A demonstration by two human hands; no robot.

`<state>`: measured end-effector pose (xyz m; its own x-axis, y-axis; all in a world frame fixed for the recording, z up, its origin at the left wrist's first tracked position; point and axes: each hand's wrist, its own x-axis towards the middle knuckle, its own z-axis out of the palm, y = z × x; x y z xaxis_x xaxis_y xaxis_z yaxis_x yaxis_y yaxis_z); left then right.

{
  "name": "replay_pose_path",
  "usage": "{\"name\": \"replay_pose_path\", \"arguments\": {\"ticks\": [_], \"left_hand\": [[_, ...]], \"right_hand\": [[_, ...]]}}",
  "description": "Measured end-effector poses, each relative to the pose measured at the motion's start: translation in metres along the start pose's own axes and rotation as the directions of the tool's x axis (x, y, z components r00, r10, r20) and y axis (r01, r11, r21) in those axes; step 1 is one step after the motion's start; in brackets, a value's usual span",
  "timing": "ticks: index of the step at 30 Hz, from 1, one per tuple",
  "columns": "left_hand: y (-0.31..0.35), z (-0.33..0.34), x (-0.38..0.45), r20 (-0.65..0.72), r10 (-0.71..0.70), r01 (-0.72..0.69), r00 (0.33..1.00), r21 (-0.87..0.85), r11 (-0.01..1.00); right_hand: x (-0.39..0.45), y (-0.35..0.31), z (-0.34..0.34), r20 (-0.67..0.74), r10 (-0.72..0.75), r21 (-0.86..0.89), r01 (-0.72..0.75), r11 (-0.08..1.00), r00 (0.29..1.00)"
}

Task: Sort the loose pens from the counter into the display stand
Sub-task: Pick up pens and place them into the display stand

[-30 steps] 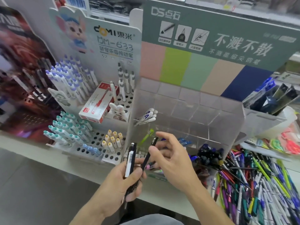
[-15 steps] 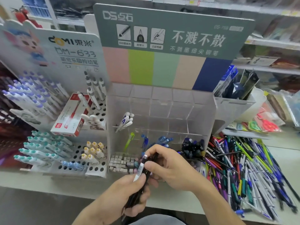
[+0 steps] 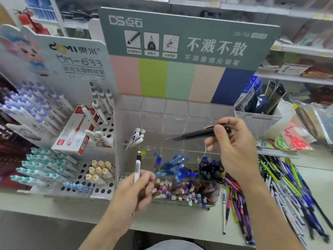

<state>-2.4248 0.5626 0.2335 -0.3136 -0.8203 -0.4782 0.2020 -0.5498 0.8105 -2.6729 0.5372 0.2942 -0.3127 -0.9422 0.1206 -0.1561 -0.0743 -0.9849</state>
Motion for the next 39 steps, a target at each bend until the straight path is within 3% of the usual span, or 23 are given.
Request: {"name": "replay_pose_path", "arguments": {"ticks": [5,9,14,18,20,23,26,28,32,36,39], "left_hand": [[0.002,0.003,-0.002,0.018,0.029,-0.026,0.999,-0.158,0.987],[0.000,0.005,0.000,-0.008,0.058,-0.058,0.998,-0.204,0.977],[0.000,0.009,-0.004,-0.028,0.104,-0.106,0.994,-0.073,0.992],[0.000,0.011,-0.007,-0.010,0.088,-0.088,0.996,-0.018,0.996],[-0.002,0.013,-0.006,0.007,0.058,-0.057,0.998,-0.038,0.998],[-0.004,0.019,-0.006,0.076,0.052,-0.054,0.996,0.029,0.998],[-0.007,0.025,-0.007,0.143,0.100,-0.125,0.985,0.177,0.976],[-0.008,0.030,-0.008,0.126,0.208,-0.238,0.970,0.316,0.918],[0.003,0.045,-0.007,0.138,0.474,-0.472,0.870,0.511,0.718],[0.023,0.054,0.016,0.195,0.717,-0.611,0.669,0.694,0.381],[0.038,0.062,0.039,0.193,0.812,-0.610,0.550,0.757,0.234]], "right_hand": [[0.015,0.022,0.034,0.053,-0.123,-0.372,0.134,0.918,0.991],[0.019,0.039,0.050,0.111,-0.048,-0.498,0.097,0.862,0.993],[0.010,0.036,0.049,-0.012,0.168,-0.260,-0.165,0.951,0.986],[-0.021,0.031,0.043,-0.155,0.088,-0.169,-0.114,0.979,0.984],[-0.040,0.029,0.039,-0.085,0.072,-0.101,-0.081,0.992,0.994],[-0.060,0.027,0.035,0.147,0.180,-0.002,-0.182,0.983,0.973],[-0.068,0.030,0.030,0.199,0.198,-0.018,-0.198,0.980,0.960],[-0.073,0.028,0.026,0.141,0.178,0.021,-0.183,0.983,0.974],[-0.075,0.021,0.013,-0.091,0.255,0.320,-0.214,0.923,0.963],[-0.054,0.000,-0.007,-0.413,0.100,0.289,0.026,0.957,0.905],[-0.019,-0.022,-0.017,-0.553,-0.131,0.173,0.267,0.948,0.823]]}}
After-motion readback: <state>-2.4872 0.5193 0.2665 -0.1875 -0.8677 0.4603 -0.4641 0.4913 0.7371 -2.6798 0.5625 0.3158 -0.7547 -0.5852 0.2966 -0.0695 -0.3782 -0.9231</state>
